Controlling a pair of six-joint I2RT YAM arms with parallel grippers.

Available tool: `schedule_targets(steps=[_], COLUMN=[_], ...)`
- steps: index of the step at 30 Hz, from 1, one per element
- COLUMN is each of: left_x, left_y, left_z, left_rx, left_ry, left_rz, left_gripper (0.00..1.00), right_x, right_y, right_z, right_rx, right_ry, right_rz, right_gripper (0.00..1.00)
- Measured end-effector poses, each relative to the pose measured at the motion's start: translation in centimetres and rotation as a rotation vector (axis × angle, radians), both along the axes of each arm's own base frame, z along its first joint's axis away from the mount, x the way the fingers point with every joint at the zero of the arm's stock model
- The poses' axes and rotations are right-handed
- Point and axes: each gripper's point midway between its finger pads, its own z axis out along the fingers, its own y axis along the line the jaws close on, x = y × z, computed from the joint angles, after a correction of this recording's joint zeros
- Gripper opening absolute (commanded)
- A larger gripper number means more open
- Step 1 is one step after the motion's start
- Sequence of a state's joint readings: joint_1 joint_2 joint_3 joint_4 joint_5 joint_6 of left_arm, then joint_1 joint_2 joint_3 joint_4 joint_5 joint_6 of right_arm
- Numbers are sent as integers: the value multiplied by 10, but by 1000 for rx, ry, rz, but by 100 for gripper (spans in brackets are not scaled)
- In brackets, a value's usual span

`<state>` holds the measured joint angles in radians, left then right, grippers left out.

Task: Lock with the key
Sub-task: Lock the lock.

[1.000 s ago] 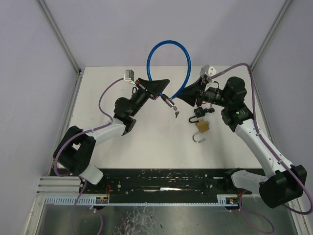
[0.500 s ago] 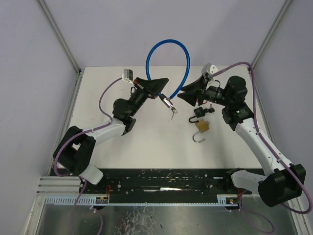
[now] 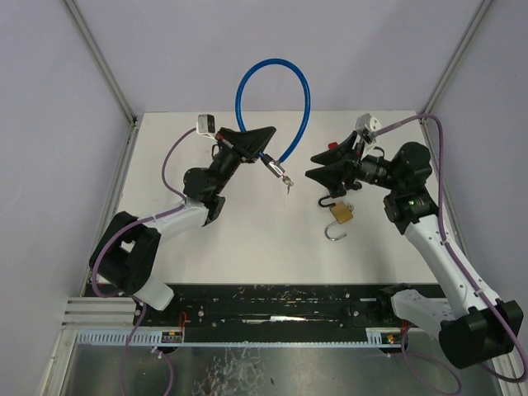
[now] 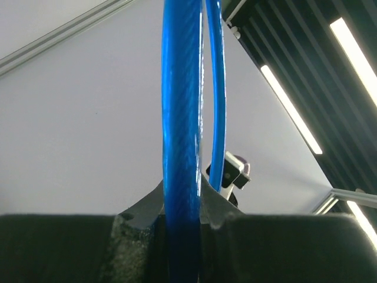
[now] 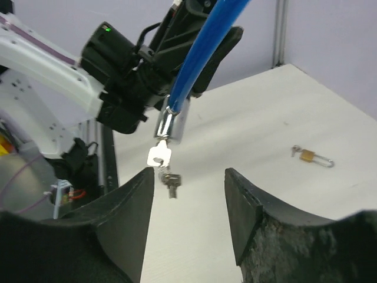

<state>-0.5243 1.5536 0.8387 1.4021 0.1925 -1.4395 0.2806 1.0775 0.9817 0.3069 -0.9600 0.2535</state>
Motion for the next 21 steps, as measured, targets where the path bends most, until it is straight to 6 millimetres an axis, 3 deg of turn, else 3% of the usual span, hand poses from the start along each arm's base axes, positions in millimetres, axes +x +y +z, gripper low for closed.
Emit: schedule_targets(steps=[5, 12, 15, 21], left_x=[-4, -10, -13, -18], left_y=[-1, -12, -16, -24], left_z=[14, 37, 47, 54], left_rx=[-6, -5, -15, -29], left_ry=[-75, -184, -221, -246], left_rz=[-16, -60, -73, -95], left_gripper=[0, 0, 0, 0], right_x=[-25, -33, -38, -38], right_y=[-3, -3, -4, -6], right_z=[-2, 3, 8, 19], right_rx=[111, 198, 229, 280], right_ry=[124, 262, 289, 317], right_rz=[22, 43, 53, 34], right_gripper=[70, 84, 100, 99])
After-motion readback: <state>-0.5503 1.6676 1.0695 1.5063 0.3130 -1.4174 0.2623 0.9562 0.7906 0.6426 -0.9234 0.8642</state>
